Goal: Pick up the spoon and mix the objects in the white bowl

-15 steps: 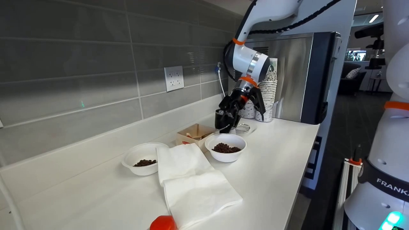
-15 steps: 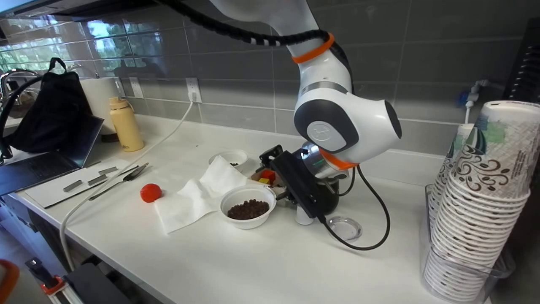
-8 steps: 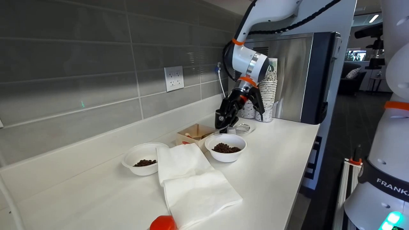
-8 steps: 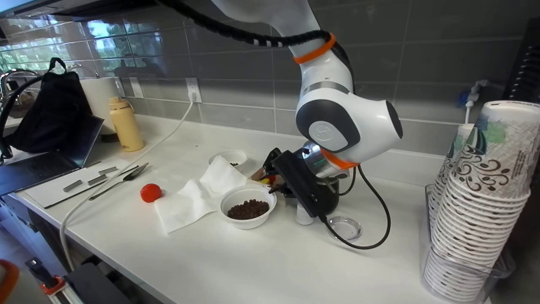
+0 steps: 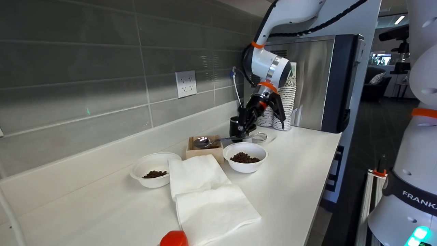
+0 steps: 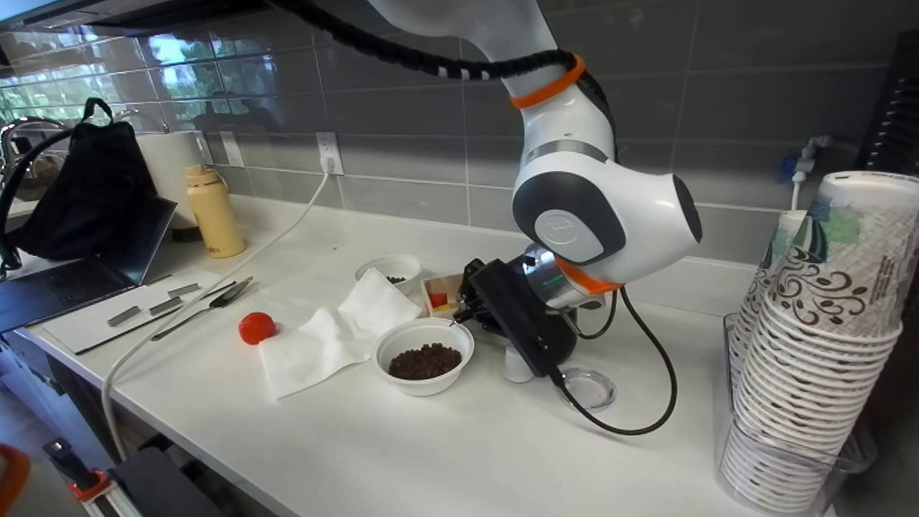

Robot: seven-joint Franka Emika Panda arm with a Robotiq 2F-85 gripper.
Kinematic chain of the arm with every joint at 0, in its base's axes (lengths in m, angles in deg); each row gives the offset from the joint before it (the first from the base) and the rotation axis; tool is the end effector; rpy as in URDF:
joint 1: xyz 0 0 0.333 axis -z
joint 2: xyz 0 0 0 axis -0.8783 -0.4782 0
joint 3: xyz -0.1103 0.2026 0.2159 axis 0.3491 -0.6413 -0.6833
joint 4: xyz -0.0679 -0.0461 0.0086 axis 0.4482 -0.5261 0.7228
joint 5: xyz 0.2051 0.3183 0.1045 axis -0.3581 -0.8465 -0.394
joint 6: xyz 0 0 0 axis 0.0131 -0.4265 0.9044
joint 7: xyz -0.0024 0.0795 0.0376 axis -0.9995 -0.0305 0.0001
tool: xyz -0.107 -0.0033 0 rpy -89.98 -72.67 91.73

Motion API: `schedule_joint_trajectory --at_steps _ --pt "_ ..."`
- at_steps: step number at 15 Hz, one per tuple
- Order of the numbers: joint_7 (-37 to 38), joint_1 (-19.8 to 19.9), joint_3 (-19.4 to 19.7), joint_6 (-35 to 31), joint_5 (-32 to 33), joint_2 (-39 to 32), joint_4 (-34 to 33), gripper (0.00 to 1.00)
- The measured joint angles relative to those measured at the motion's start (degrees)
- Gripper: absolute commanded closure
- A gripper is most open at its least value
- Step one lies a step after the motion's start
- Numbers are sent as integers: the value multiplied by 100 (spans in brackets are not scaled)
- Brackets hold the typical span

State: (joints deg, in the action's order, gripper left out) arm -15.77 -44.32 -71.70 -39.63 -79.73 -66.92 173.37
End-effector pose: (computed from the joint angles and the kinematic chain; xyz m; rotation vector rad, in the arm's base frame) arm 0.4610 -0.1727 0.2021 -2.2334 -0.0284 -0.0494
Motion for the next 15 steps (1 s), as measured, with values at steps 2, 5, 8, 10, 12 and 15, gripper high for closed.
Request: schedule_joint_trajectory --at_steps 2,5,8,10,12,15 --pt "0 12 5 41 0 10 -3 99" --pt "27 6 7 51 37 117 -5 99" --pt "211 -28 10 51 185 389 -3 99" --pt "538 -93 25 51 510 659 24 99" --pt "997 -175 43 49 1034 1021 144 99" --pt "1769 -269 53 49 1950 1709 486 99"
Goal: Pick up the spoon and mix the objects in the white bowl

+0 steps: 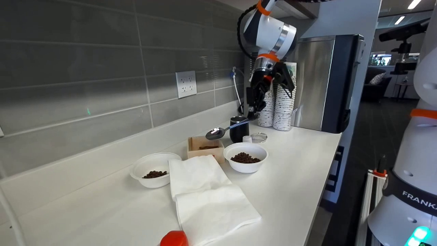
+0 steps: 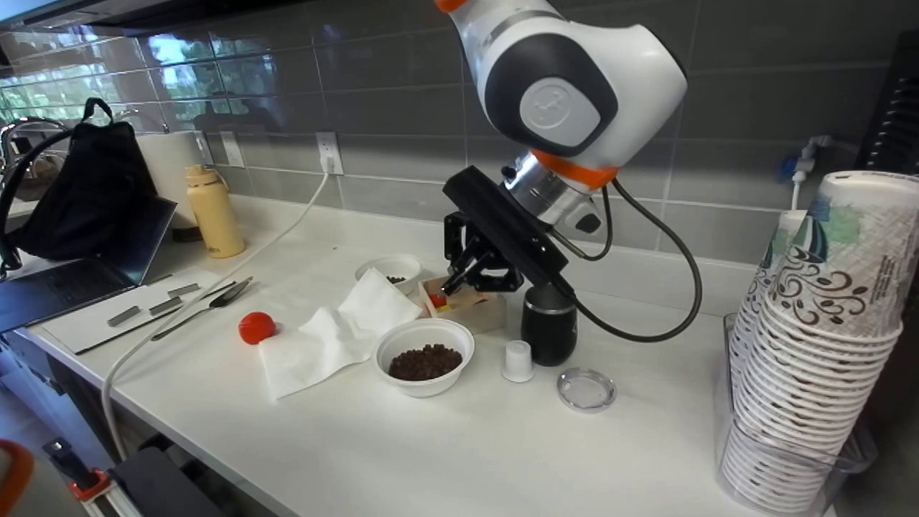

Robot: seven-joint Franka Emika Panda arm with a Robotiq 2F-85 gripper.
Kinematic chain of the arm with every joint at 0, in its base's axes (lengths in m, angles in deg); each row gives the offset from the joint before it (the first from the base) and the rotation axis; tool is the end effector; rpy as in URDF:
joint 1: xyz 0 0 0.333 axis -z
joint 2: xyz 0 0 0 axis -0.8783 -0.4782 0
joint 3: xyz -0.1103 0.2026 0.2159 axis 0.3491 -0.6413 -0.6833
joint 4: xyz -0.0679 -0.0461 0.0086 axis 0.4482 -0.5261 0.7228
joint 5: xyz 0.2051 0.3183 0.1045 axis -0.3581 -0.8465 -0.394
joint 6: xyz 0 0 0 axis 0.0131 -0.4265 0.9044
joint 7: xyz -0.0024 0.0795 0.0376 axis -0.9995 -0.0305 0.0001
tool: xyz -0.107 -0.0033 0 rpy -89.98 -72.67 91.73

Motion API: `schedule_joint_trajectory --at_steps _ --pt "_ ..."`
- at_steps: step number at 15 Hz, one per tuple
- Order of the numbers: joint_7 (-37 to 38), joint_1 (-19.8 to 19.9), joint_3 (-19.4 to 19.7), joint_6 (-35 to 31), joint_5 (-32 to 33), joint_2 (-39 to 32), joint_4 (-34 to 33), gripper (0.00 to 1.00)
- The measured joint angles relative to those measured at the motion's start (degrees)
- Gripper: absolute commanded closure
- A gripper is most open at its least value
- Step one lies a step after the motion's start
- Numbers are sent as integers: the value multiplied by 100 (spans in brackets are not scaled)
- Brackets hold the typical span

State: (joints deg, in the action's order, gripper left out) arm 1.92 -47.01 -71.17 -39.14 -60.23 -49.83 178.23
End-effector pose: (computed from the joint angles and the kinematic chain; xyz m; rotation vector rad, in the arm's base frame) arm 0.4396 -0.1601 0.3065 -2.4734 -0.0655 0.1380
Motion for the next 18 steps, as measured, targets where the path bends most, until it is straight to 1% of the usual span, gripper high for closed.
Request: schedule_joint_trajectory --at_steps 5,7,9,14,18 --pt "1151 -51 -9 122 1460 1257 713 99" --pt "1459 -88 -11 226 1824 1548 923 99" --pt "1644 -158 -11 251 2028 1653 1069 99" --pt "2011 -309 -15 211 2289 1595 1232 99" --pt "2424 -324 -44 -135 2643 1527 1265 99"
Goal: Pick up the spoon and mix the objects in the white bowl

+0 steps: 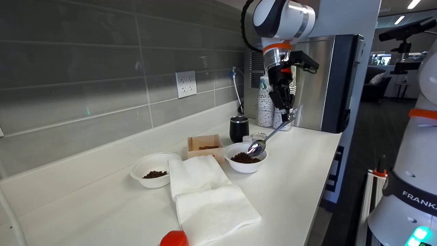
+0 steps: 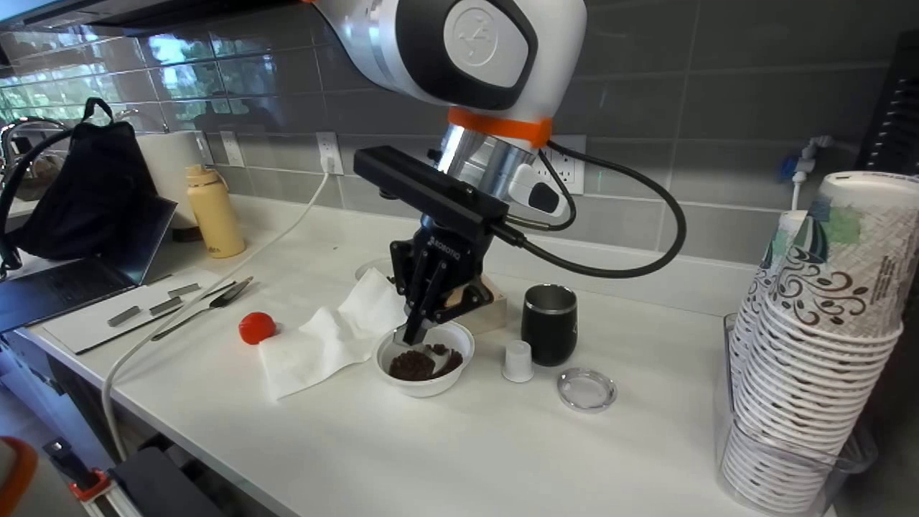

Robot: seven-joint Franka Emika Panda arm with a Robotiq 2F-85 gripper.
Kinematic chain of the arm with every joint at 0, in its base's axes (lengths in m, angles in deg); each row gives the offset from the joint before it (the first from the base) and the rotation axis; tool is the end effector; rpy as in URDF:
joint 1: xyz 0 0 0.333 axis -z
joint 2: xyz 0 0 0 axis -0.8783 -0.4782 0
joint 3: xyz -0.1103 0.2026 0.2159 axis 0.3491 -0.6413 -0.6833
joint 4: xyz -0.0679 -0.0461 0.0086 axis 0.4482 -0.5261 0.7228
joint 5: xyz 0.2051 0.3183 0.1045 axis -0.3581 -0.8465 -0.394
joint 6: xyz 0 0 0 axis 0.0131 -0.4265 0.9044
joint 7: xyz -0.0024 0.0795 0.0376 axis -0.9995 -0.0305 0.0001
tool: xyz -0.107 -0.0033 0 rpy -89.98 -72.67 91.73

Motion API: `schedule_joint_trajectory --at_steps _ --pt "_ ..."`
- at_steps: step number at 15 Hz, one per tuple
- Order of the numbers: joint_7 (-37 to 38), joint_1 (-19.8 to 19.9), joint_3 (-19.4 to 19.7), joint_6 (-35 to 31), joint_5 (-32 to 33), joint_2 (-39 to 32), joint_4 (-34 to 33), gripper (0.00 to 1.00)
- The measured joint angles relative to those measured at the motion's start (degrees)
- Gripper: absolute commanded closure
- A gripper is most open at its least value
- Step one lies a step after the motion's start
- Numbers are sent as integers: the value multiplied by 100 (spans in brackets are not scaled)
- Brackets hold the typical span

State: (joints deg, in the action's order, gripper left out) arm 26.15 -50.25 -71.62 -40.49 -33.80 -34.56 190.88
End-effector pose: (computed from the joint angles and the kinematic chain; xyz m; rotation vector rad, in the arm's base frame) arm 0.3675 -0.1337 0.3298 -2.8266 0.0610 0.5005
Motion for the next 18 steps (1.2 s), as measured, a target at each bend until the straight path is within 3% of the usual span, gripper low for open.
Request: schedule_joint_trajectory --at_steps 7,18 --pt "320 -107 -86 -330 283 -249 28 99" --pt "-430 -281 -14 28 -741 -360 -22 99"
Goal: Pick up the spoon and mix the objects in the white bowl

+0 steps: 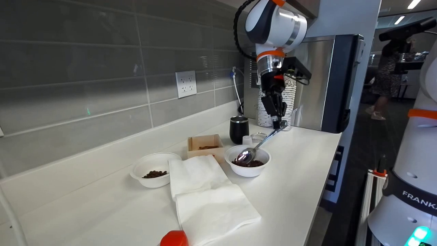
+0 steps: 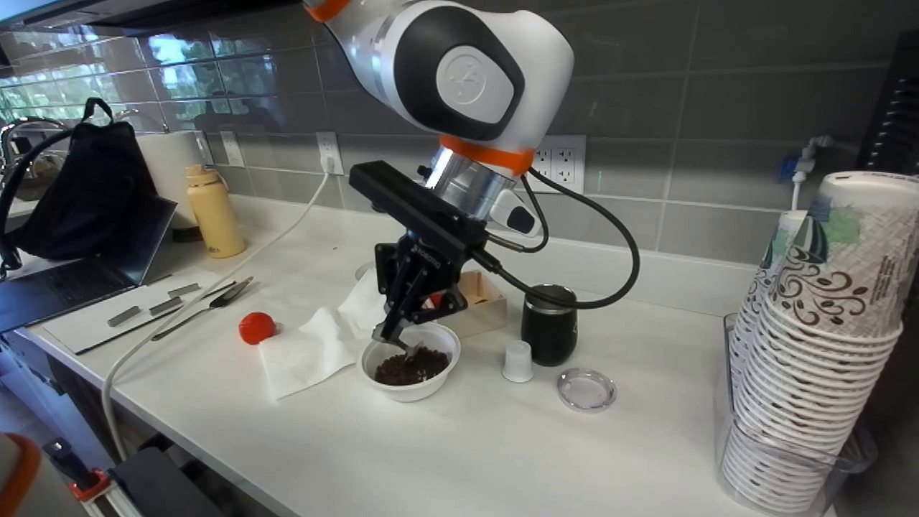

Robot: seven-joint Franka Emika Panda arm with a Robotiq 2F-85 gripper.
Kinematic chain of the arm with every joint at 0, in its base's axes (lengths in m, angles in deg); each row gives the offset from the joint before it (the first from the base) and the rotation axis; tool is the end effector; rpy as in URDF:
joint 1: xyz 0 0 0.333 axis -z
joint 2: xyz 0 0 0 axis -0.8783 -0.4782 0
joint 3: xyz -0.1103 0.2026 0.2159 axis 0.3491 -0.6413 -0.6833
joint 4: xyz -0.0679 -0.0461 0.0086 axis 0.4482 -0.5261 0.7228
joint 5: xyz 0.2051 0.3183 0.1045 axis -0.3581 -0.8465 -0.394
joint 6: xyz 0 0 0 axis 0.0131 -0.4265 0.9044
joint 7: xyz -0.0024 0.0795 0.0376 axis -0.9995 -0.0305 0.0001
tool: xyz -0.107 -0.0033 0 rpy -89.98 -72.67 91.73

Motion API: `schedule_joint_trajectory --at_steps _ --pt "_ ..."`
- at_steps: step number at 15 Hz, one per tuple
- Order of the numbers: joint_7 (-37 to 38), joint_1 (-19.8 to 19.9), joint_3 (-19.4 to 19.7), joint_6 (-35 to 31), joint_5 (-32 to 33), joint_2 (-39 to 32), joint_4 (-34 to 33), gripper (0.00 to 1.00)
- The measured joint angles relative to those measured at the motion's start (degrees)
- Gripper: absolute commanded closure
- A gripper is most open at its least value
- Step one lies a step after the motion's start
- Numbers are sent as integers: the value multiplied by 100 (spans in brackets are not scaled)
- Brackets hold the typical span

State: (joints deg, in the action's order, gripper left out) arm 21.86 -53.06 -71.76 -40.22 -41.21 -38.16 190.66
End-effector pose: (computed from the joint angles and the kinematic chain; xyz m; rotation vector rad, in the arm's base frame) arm 0.3777 -0.1060 0.3082 -2.7062 -0.0089 0.5058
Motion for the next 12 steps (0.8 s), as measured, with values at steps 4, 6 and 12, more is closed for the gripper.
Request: schedule_joint_trajectory --at_steps 4,6,12 --pt "-67 -18 -10 -131 -67 -78 -6 99" --pt "-45 -21 -63 -410 36 -154 -5 99" --pt "220 -44 -247 -896 731 -146 -12 99"
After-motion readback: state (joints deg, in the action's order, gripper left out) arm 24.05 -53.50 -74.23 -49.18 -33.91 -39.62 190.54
